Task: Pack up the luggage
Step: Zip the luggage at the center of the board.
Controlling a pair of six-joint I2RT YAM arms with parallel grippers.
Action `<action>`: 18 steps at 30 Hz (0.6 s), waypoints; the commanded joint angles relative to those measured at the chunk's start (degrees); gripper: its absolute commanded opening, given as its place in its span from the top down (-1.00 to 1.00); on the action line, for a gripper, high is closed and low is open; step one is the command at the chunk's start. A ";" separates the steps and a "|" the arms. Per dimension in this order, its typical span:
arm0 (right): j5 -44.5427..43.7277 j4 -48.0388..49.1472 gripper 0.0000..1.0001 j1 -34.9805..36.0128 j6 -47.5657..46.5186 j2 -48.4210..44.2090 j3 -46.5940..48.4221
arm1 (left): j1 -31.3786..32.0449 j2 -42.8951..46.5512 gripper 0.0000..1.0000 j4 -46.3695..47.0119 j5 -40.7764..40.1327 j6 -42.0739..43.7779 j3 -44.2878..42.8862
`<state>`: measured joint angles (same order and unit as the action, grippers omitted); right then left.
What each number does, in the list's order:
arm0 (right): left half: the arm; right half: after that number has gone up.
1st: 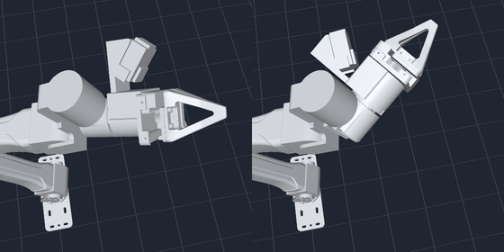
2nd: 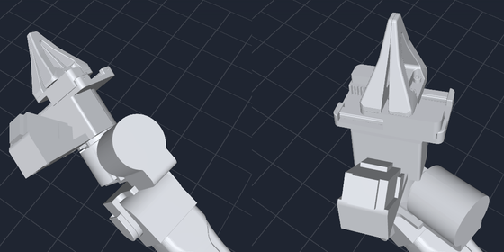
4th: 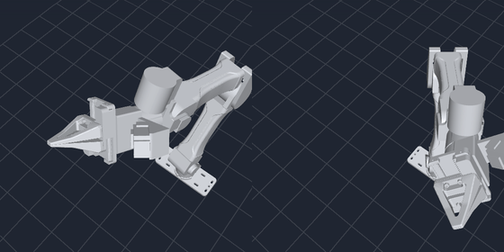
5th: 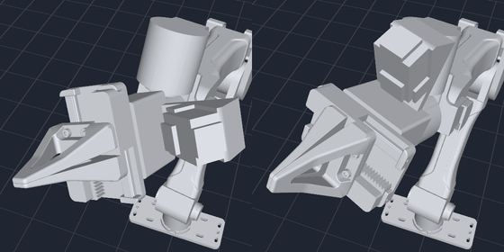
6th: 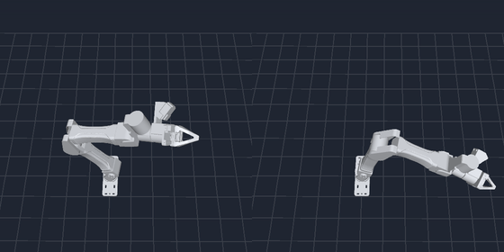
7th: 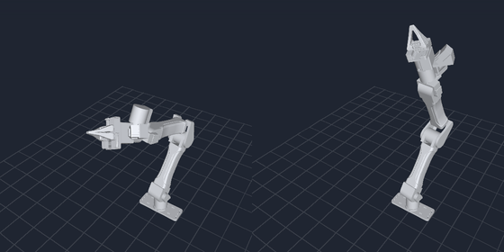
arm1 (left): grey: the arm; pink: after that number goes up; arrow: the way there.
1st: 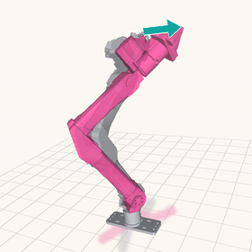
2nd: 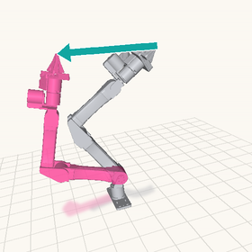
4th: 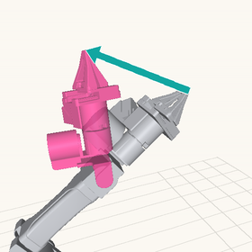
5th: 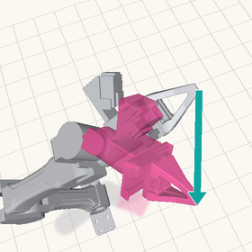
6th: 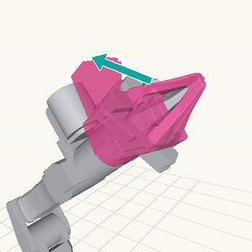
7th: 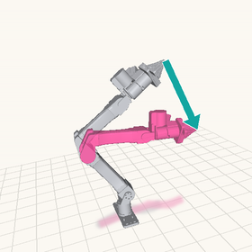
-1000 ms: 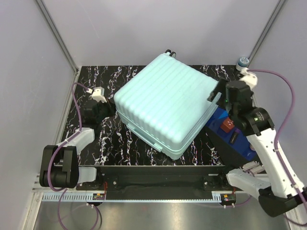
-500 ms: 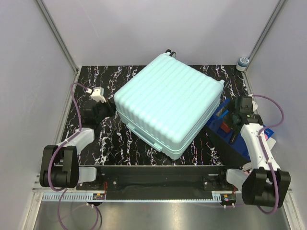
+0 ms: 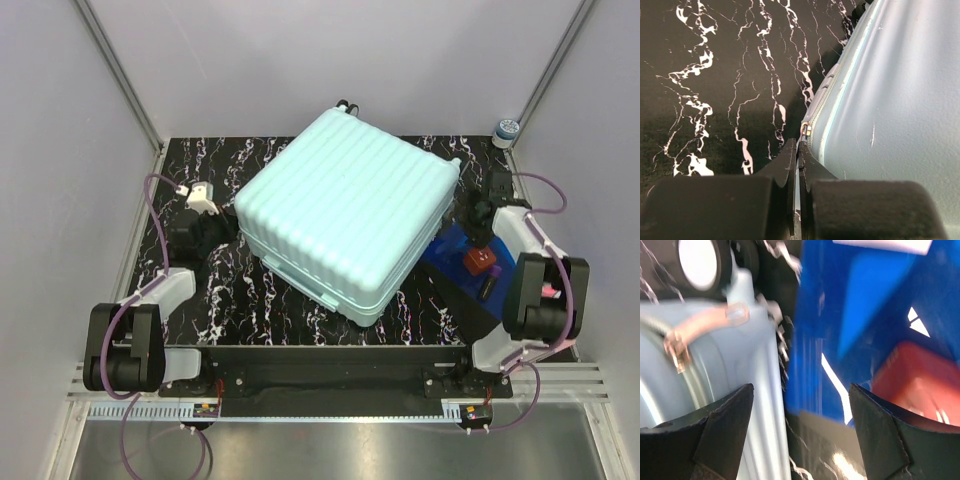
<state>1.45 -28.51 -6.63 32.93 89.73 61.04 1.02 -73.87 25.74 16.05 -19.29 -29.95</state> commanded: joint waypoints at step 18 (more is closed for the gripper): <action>9.09 11.29 -0.69 12.08 -2.78 28.73 40.47 | -1.28 5.75 1.00 11.53 -1.64 0.39 6.40</action>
<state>0.58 -26.13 -2.11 29.36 117.01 94.91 -0.01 -69.87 29.63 14.52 -19.33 -24.64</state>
